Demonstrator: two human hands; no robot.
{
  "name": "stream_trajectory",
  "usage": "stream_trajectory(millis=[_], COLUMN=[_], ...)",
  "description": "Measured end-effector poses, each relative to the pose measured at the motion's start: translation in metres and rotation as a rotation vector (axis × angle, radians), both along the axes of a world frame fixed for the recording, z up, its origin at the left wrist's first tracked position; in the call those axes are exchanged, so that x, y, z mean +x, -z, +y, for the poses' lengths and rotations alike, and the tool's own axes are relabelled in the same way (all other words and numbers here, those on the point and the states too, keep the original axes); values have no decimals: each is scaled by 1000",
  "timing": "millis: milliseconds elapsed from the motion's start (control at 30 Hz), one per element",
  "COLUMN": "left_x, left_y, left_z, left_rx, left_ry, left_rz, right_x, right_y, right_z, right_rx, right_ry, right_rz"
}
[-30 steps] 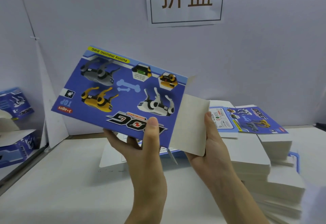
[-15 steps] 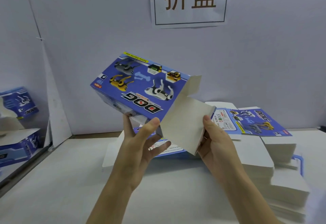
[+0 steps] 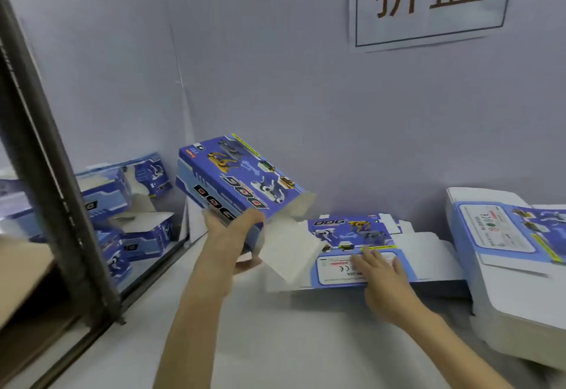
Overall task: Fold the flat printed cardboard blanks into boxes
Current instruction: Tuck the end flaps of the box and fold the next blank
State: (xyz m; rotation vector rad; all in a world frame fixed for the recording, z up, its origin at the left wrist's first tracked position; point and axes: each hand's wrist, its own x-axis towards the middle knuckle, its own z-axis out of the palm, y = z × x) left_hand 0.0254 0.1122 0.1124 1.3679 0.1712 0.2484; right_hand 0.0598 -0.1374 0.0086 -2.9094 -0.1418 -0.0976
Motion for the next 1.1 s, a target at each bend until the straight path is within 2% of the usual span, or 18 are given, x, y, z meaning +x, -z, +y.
stream_trajectory(millis=[67, 200, 267, 300, 367, 467, 533, 633, 700, 733, 800, 867, 1000, 1100], left_x=[29, 86, 102, 105, 104, 91, 74, 53, 42, 39, 37, 36, 30, 30], left_y=[-19, -76, -87, -86, -64, -15, 20, 62, 78, 82, 90, 100, 122, 117], left_z=[39, 97, 109, 107, 88, 36, -6, -57, -84, -95, -109, -111, -106, -98], left_rx=[-75, -287, -438, -418, -139, 443, 827, 1291, 1512, 1588, 1658, 1643, 1536, 1369], left_ry=[-114, -398, -390, -325, -155, 104, 355, 674, 716, 654, 442, 285, 273, 209], left_rz=[21, -181, -277, -308, -281, -194, -158, -121, -143, -186, -251, -278, -336, -480], right_x=[1, 2, 6, 8, 10, 7, 2, -7, -14, -17, -24, -28, -36, -47], right_y=[4, 8, 7, 6, 3, -3, -7, -15, -16, -14, -11, -8, -6, -8], right_z=[-3, -6, -6, -7, -8, -8, -11, -13, -11, -12, -14, -16, -17, -13], right_rx=[-59, -88, -106, -121, -129, -102, -58, 7, -18, -38, -51, -49, 28, 164], right_ry=[-5, -13, -23, -24, -34, -76, -118, -172, -192, -182, -136, -107, -61, -91], right_rz=[-2, 15, 20, 21, 29, 90, 132, 89, 7, -53, -156, -237, -313, -420])
